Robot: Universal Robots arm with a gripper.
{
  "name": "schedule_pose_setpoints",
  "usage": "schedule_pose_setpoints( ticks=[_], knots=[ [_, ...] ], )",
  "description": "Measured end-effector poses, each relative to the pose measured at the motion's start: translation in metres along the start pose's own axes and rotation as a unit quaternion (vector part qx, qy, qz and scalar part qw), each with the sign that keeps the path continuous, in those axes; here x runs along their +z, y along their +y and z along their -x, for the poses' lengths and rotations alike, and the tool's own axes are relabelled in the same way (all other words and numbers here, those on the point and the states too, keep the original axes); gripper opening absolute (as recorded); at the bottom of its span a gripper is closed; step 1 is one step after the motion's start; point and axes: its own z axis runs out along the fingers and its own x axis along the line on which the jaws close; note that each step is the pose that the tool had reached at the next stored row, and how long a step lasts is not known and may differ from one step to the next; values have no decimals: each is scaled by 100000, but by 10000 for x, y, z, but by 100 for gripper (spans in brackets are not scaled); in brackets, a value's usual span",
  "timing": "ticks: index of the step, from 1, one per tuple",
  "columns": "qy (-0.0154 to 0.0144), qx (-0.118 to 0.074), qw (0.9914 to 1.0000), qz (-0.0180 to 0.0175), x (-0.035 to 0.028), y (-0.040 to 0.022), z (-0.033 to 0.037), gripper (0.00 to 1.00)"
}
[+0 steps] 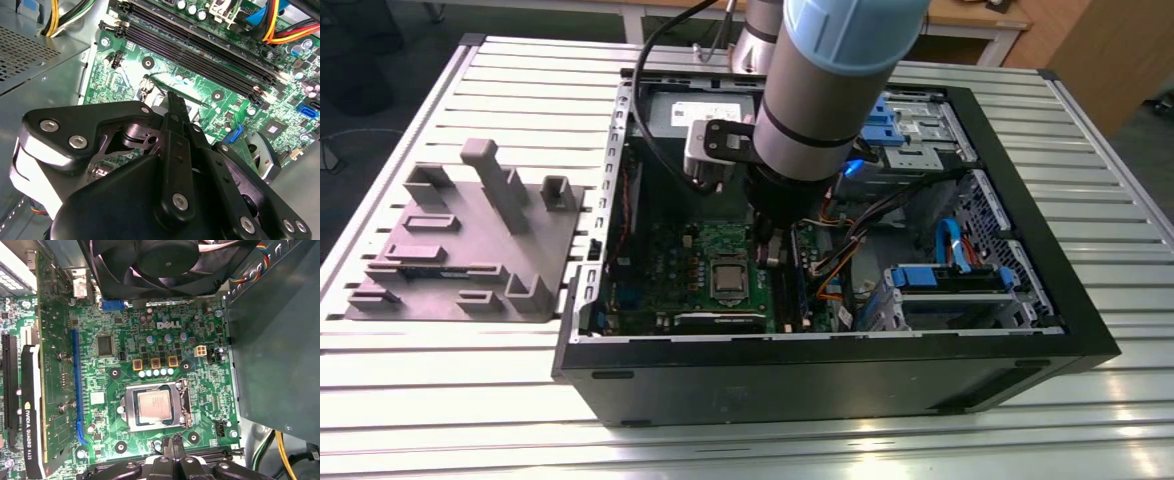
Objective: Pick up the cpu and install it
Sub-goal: 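Install the first cpu locking lever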
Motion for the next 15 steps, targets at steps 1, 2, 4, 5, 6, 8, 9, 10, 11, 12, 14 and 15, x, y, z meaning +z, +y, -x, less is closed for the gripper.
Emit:
schedule_pose_setpoints(
  ticks=[1,2,4,5,6,8,9,10,11,12,14,15],
  knots=[
    [328,25,99999,-32,0,0,-1,10],
    [623,47,99998,-64,4,-1,-1,10],
    [912,46,99996,-72,12,-2,-8,10],
    [953,-8,99995,-61,19,-2,-13,10],
    [1014,-117,99995,-55,23,-4,-21,10],
    [1117,-361,99993,-37,30,-6,-37,10],
    [1143,-494,99992,-31,34,-7,-45,10],
    [1162,-637,99991,-19,38,-9,-53,10],
    [1175,-789,99990,-5,45,-10,-61,10],
    [1180,-990,99988,7,57,-11,-65,10],
    [1229,-1461,99982,53,79,-14,-72,10],
    [1258,-1692,99978,76,87,-15,-78,10]
  ],
)
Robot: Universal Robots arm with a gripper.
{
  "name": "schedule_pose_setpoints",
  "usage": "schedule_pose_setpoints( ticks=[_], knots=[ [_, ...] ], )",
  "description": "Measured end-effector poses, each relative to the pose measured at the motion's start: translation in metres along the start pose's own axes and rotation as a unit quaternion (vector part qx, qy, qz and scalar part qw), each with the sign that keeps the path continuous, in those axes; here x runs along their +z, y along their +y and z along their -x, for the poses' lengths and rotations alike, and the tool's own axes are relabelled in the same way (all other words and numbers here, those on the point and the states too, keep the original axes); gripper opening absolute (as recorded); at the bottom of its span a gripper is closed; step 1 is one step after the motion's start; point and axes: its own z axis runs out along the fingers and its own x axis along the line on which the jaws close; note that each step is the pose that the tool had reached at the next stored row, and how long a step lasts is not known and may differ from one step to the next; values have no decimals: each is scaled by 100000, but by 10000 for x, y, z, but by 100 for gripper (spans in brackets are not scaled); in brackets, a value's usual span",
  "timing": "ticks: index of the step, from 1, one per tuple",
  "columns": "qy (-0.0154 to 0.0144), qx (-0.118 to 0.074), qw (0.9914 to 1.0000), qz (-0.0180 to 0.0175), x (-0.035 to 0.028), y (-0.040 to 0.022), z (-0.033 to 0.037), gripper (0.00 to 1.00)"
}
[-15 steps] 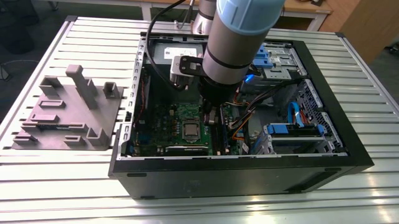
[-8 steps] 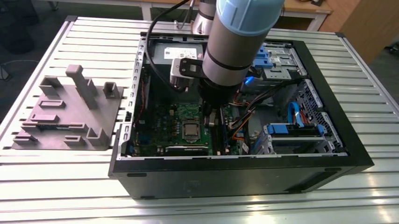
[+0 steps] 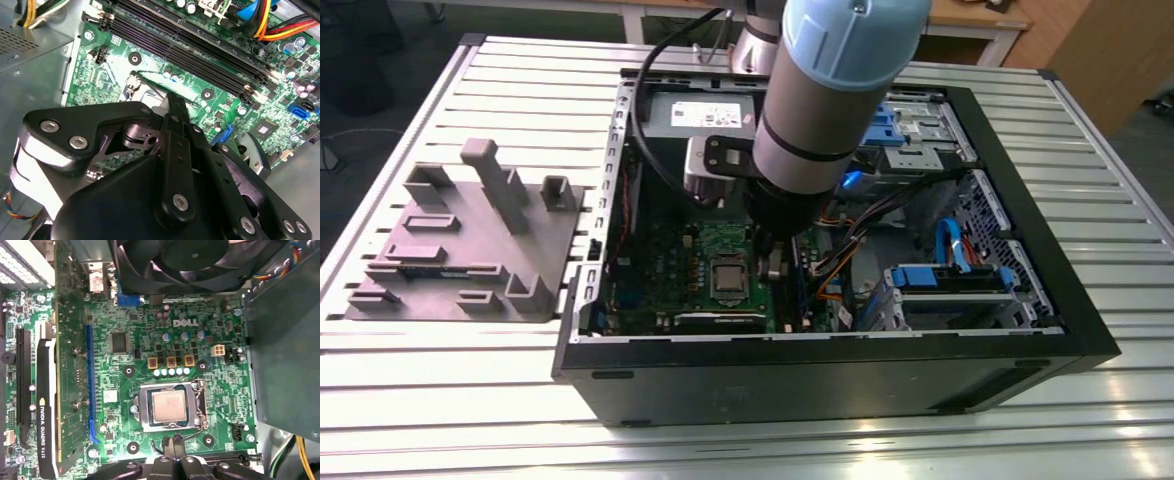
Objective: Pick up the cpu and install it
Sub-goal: 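Install the first cpu locking lever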
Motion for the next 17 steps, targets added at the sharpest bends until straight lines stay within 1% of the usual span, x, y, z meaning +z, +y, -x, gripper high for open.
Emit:
schedule_pose_setpoints(
  ticks=[3,8,11,14,17],
  knots=[
    [53,-646,99998,86,16,-2,-18,10],
    [115,-1455,99989,145,39,-8,-75,10],
    [182,-2147,99977,197,67,-12,-97,10],
    [263,-3148,99950,334,104,-16,-108,10],
    [372,-4374,99902,507,140,-19,-114,10]
  ],
)
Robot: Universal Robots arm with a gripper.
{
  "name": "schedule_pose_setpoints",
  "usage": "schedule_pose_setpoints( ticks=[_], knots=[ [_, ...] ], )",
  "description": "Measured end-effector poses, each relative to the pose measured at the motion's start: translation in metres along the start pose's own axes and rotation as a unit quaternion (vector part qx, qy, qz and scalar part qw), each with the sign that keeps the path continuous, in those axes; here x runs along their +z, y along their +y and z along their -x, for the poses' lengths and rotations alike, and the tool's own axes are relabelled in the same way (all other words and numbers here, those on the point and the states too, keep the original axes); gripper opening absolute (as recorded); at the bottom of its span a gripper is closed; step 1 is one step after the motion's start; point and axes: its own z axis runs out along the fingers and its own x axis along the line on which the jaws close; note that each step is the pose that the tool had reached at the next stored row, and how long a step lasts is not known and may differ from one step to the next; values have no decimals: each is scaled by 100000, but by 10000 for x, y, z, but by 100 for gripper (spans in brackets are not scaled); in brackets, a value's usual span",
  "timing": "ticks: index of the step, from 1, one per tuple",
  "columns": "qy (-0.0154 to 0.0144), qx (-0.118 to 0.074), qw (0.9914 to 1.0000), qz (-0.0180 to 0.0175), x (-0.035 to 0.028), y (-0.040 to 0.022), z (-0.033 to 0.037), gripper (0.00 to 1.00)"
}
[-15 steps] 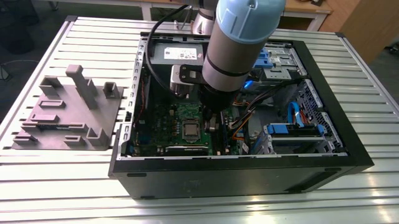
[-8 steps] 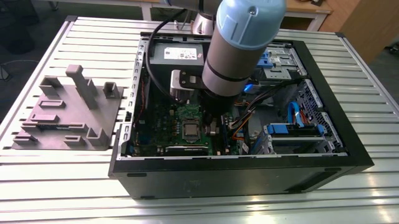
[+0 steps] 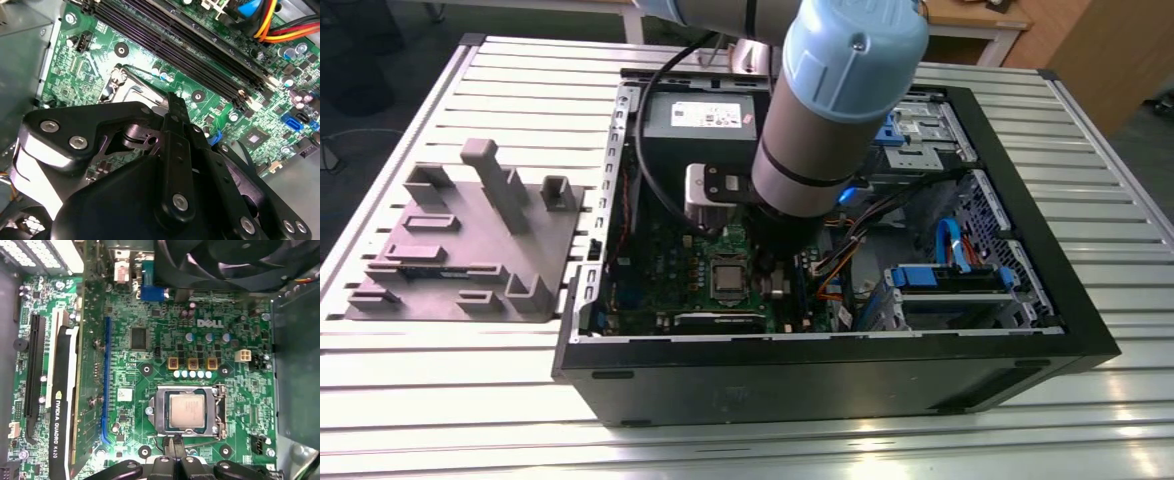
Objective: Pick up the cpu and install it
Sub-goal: 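Install the first cpu locking lever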
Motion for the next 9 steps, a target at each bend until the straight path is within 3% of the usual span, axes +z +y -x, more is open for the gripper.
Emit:
schedule_pose_setpoints(
  ticks=[9],
  knots=[
    [59,-501,99999,39,6,-1,-1,10]
  ],
)
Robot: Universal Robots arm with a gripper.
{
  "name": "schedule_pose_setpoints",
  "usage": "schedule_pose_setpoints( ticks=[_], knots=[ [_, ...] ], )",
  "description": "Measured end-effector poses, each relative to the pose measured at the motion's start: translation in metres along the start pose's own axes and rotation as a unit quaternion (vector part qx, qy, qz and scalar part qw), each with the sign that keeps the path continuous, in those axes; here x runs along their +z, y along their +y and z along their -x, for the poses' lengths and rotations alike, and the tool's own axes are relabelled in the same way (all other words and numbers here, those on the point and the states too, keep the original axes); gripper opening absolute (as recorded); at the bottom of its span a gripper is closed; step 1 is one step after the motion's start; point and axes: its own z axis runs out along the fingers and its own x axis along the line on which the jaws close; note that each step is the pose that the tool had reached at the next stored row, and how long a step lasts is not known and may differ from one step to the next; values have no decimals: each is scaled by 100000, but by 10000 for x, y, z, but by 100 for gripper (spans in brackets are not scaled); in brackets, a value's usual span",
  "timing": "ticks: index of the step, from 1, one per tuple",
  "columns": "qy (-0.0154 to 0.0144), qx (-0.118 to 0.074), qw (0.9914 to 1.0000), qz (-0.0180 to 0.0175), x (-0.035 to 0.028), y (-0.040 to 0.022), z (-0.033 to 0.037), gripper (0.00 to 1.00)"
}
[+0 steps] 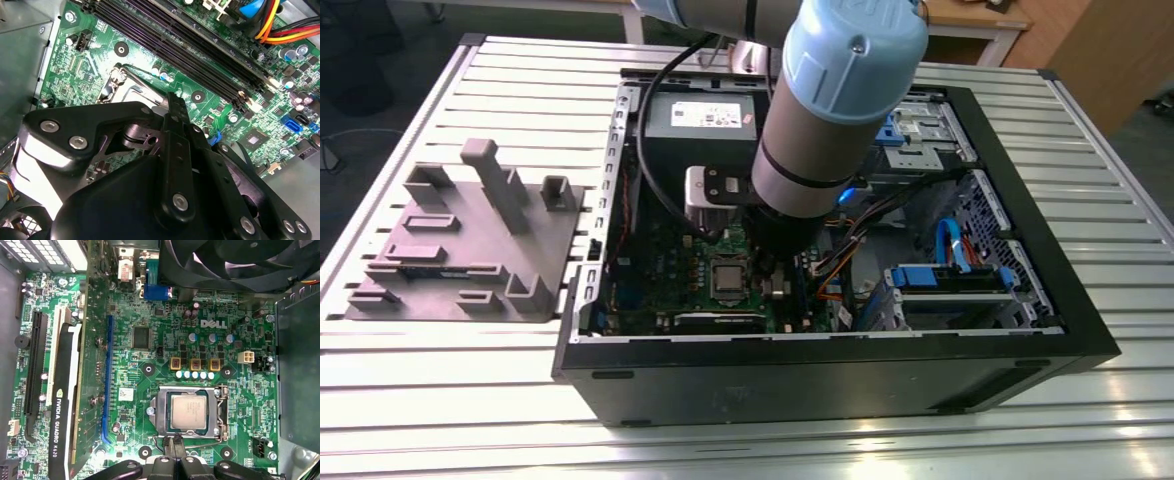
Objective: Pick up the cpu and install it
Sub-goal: 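Install the first cpu locking lever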
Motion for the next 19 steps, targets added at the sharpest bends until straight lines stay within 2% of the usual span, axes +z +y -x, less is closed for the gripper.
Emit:
schedule_pose_setpoints(
  ticks=[7,8,9,10,13,14,16,19],
  knots=[
    [19,-2,100000,3,0,0,0,10],
    [63,-3,100000,-3,1,-1,1,10],
    [250,8,100000,5,2,-1,1,10],
    [677,54,99998,16,4,-1,1,10],
    [2454,214,99970,61,17,-2,7,10],
    [2663,230,99964,68,28,-3,8,10],
    [2638,201,99965,69,44,-4,5,10],
    [2230,78,99975,61,61,-5,5,10]
  ],
)
